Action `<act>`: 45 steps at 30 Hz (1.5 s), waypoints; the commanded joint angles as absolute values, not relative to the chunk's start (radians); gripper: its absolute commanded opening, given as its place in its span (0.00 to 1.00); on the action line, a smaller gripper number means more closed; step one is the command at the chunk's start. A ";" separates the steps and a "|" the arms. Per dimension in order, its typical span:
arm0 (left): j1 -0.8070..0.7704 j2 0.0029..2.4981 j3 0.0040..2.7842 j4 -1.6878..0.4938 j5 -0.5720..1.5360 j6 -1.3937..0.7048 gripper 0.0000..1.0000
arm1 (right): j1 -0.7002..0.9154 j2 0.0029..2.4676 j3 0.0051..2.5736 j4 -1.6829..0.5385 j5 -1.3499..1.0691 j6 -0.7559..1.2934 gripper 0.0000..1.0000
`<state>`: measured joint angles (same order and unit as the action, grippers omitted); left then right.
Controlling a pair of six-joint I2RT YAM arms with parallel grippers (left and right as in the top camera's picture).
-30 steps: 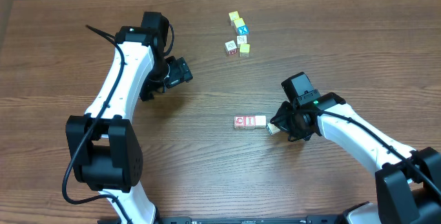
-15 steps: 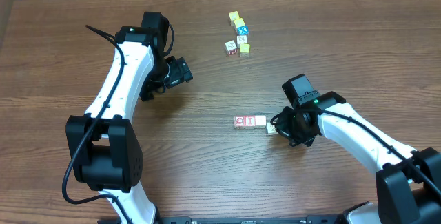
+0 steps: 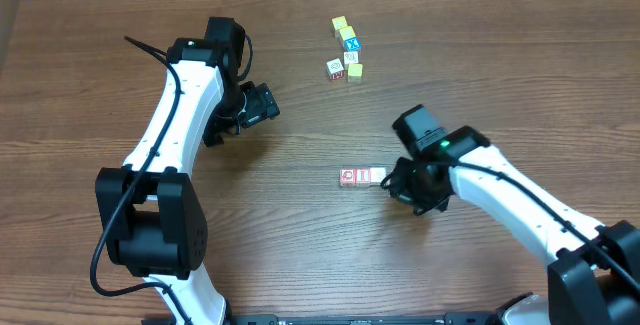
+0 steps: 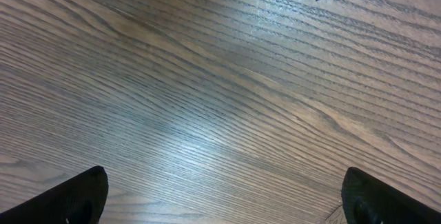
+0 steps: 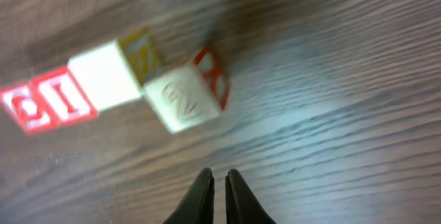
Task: Flip 5 blocks
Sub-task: 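Lower the '2' block next to the '6' block and release it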
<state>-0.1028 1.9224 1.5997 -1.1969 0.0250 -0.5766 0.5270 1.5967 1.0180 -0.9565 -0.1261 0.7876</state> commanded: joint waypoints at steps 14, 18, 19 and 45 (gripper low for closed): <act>-0.101 1.908 1.605 -1.196 0.018 -0.564 1.00 | 0.661 1.585 0.952 -0.859 0.035 0.783 0.09; -0.101 1.908 1.605 -1.196 0.018 -0.564 1.00 | 0.661 1.586 0.951 -0.857 0.047 0.780 0.09; -0.101 1.908 1.605 -1.196 0.018 -0.564 1.00 | 0.661 1.585 0.947 -0.855 0.061 0.780 0.09; -0.101 1.908 1.605 -1.196 0.018 -0.564 1.00 | 0.661 1.586 0.891 -0.730 0.094 0.731 0.08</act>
<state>-0.1028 1.9224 1.5997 -1.1969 0.0250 -0.5766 0.6559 1.5967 0.8955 -0.7399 0.0765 0.7383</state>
